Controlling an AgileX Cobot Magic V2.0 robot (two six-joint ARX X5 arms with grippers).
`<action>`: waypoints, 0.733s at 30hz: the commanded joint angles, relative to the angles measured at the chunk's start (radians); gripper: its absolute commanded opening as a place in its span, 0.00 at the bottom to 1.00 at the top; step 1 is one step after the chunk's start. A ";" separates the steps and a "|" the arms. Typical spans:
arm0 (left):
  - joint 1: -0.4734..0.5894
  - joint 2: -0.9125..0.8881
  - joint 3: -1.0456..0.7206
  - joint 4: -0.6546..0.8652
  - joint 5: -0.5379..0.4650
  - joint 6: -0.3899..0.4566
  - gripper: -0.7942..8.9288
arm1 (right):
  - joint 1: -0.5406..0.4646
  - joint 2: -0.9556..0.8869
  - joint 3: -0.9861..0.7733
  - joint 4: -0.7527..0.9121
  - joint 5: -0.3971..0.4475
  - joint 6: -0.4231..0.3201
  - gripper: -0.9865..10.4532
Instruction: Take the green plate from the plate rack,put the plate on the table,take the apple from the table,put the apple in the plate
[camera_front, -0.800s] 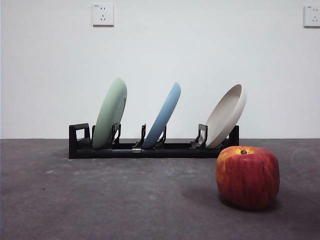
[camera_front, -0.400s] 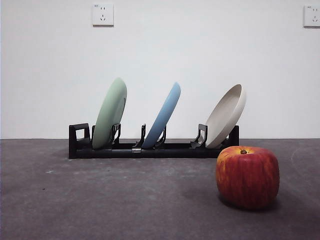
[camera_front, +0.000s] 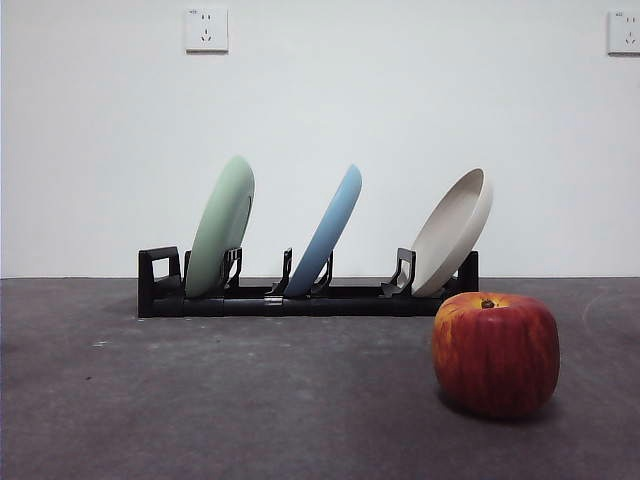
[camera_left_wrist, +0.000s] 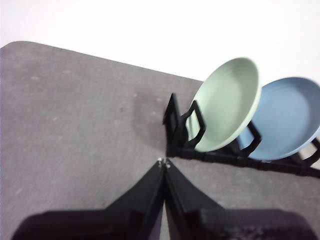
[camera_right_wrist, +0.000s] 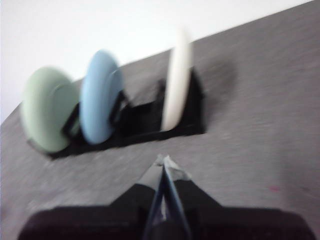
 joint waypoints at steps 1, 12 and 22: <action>0.002 0.095 0.073 0.005 0.037 -0.001 0.08 | 0.001 0.086 0.056 -0.005 -0.075 -0.043 0.08; 0.001 0.531 0.376 -0.044 0.339 0.023 0.14 | 0.002 0.313 0.216 -0.034 -0.223 -0.089 0.25; -0.055 0.856 0.674 -0.129 0.361 0.024 0.40 | 0.002 0.354 0.258 -0.070 -0.219 -0.105 0.39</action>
